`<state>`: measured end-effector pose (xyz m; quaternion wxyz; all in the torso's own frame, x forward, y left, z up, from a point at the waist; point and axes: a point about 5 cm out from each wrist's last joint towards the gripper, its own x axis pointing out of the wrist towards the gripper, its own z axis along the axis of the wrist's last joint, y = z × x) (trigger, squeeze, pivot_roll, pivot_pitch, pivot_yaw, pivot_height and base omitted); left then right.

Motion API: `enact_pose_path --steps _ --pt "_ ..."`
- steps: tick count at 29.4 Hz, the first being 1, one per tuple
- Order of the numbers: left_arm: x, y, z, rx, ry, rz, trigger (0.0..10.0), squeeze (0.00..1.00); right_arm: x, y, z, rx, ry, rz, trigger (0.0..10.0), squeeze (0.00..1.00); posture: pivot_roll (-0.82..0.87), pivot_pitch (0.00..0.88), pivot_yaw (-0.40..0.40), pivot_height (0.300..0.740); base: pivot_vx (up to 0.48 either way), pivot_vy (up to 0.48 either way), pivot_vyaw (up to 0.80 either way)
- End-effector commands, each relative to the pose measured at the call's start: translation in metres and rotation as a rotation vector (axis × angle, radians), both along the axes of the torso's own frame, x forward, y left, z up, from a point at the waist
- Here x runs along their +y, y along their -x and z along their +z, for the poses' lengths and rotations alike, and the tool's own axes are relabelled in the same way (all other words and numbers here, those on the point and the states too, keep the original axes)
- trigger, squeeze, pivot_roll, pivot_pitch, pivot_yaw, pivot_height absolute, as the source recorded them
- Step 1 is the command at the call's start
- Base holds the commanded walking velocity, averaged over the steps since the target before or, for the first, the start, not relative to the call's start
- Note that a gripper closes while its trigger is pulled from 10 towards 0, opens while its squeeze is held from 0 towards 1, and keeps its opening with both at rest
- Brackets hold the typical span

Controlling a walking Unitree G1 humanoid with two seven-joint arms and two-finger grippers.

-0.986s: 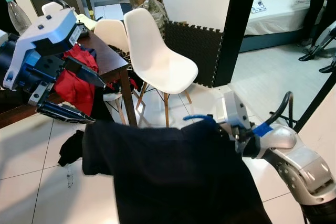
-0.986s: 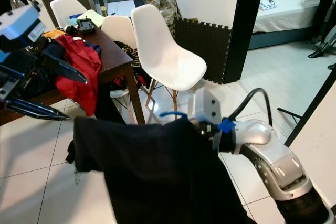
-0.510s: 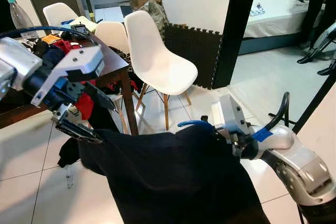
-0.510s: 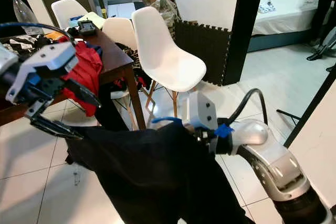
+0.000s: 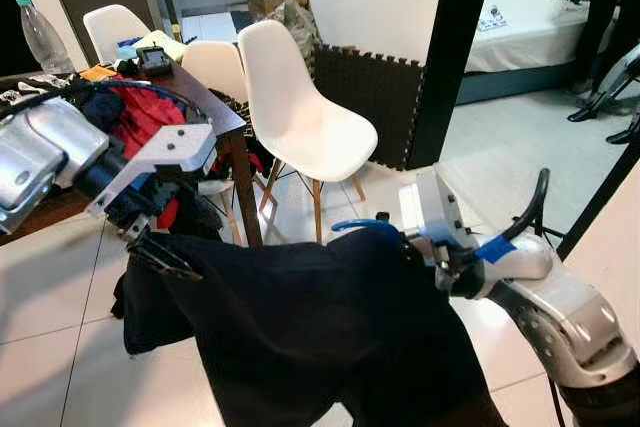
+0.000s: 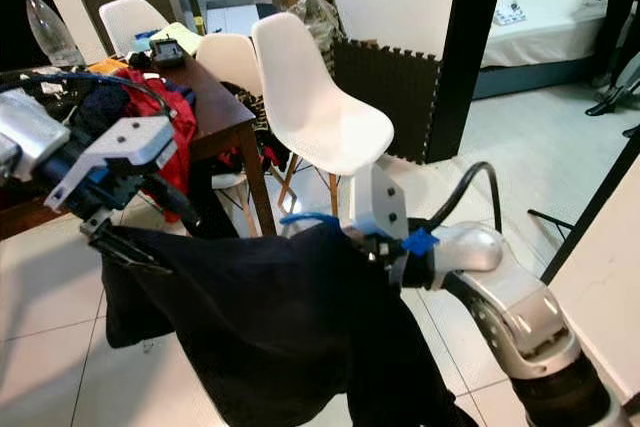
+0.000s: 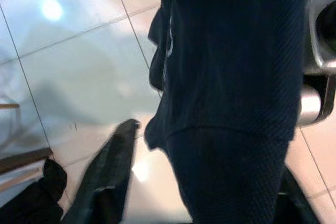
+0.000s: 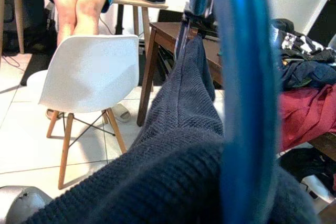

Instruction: Hang hanger

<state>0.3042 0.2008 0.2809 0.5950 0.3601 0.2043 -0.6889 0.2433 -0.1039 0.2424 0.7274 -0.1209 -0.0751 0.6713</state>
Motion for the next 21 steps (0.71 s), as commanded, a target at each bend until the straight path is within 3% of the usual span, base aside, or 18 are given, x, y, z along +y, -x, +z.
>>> enact_pose_path --steps 1,12,21 --pt "-0.001 -0.002 -0.009 0.013 -0.043 -0.019 0.0 0.0 0.007 0.006 0.014 -0.052 -0.045 0.046 10.0 0.0 0.12 0.0 0.076 0.74 0.0 0.0 0.0" --pt "-0.006 -0.006 -0.012 -0.001 -0.02 -0.033 0.0 0.0 0.01 0.008 0.016 -0.05 -0.062 0.056 10.0 0.0 0.11 0.0 0.077 0.74 0.0 0.0 0.0" --pt "-0.009 -0.015 -0.007 -0.076 0.038 -0.018 0.0 0.0 0.013 0.007 0.016 -0.042 -0.072 0.051 10.0 0.0 0.11 0.0 0.074 0.74 0.0 0.0 0.0"
